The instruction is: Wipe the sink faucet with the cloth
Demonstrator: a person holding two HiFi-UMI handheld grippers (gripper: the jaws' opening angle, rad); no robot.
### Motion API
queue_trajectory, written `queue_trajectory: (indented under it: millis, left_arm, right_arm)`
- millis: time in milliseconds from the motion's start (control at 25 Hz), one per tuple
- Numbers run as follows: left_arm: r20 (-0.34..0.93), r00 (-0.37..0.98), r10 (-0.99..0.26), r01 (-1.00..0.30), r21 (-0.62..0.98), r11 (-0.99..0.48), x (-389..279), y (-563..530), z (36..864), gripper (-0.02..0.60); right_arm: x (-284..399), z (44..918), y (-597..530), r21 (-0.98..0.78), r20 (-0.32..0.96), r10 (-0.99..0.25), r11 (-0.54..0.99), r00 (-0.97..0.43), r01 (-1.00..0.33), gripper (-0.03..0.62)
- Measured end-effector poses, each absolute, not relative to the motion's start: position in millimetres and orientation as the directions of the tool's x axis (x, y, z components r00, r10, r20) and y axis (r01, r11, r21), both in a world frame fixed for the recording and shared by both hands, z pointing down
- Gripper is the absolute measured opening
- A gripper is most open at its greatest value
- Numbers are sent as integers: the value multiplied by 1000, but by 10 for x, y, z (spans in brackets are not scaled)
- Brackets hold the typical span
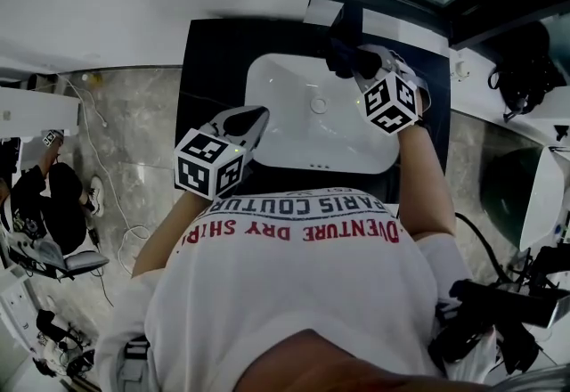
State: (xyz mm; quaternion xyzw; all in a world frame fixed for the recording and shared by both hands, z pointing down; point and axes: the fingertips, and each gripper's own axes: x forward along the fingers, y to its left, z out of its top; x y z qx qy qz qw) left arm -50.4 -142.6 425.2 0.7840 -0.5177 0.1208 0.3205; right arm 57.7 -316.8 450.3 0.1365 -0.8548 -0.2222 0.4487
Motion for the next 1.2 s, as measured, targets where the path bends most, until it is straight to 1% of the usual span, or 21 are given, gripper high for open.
queue_trajectory:
  millis: [280, 520, 800, 1040, 1200]
  left_arm:
    - [515, 419, -747, -891, 391, -230, -566, -1460, 4295, 2]
    - [518, 427, -742, -888, 394, -237, -536, -1495, 4303, 2]
    - [521, 431, -737, -888, 391, -243, -526, -1531, 4297, 2]
    - [518, 450, -727, -881, 393, -265, -455, -1571, 4299, 2]
    - [523, 457, -720, -878, 393, -272, -409, -1580, 4317, 2]
  right_arm:
    - [466, 4507, -3472, 508, 692, -462, 858, -555, -81, 71]
    - [424, 4476, -3570, 492, 686, -456, 865, -567, -100, 72]
    - [478, 4367, -3553, 551, 637, -506, 826, -582, -117, 72]
    - [570, 4332, -3361, 556, 631, -499, 825, -594, -102, 72]
    - [612, 4348, -3317, 541, 620, -494, 832, -610, -125, 72]
